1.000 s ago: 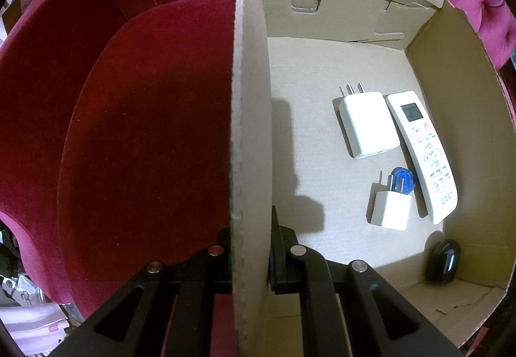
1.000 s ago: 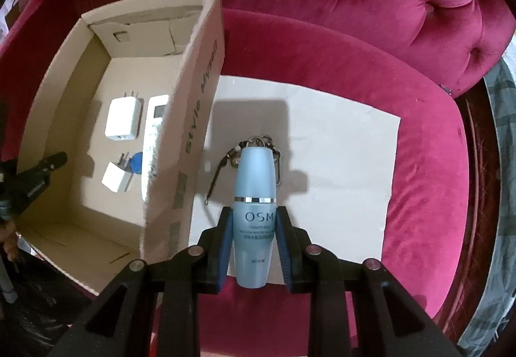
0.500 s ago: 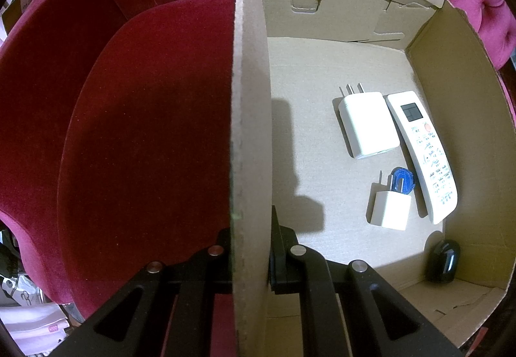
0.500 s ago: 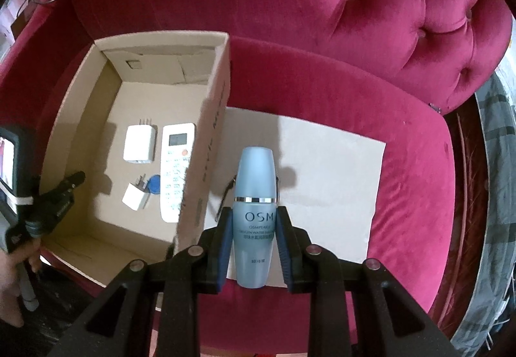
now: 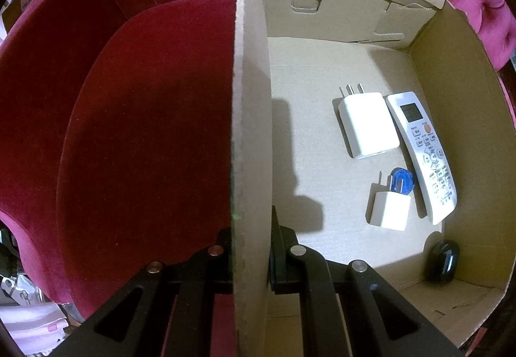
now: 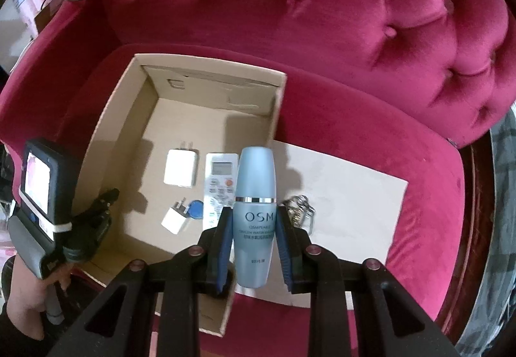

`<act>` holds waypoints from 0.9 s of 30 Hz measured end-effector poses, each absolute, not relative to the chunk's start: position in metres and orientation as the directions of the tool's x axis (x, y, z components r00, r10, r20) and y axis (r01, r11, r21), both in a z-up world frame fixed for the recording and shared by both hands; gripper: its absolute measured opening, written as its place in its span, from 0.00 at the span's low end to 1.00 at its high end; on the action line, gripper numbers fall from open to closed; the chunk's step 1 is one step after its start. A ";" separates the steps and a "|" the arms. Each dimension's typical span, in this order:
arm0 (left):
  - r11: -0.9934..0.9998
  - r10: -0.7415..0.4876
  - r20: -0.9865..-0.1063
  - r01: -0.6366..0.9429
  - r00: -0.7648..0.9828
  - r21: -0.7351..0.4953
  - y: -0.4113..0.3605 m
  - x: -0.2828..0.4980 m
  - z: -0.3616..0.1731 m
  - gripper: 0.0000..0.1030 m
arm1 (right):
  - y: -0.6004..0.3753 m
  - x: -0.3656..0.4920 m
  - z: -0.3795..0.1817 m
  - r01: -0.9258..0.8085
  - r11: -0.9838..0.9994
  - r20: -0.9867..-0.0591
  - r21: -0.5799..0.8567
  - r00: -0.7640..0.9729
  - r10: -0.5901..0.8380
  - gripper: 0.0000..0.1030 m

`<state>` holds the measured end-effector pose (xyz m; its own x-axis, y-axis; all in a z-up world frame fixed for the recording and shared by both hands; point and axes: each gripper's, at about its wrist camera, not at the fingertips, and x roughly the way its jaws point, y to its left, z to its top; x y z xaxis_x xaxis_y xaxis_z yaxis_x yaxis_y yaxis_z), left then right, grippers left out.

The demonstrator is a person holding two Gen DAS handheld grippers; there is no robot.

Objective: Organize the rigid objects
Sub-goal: 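Carry the OSM bottle into the box with the right gripper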

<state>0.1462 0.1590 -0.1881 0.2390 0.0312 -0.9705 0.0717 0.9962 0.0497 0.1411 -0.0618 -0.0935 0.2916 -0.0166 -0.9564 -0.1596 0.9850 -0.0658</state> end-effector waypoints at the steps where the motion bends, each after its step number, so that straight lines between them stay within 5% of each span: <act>1: 0.996 0.031 -0.970 0.072 0.239 0.049 0.159 0.146 -0.188 0.10 | -0.057 0.143 -0.095 -0.167 0.984 -0.957 -0.061 0.290 -0.010 0.26; 27: 0.997 0.027 -0.971 0.069 0.239 0.045 0.159 0.146 -0.188 0.10 | 0.009 0.172 -0.181 -0.261 0.964 -0.966 0.039 0.237 0.103 0.26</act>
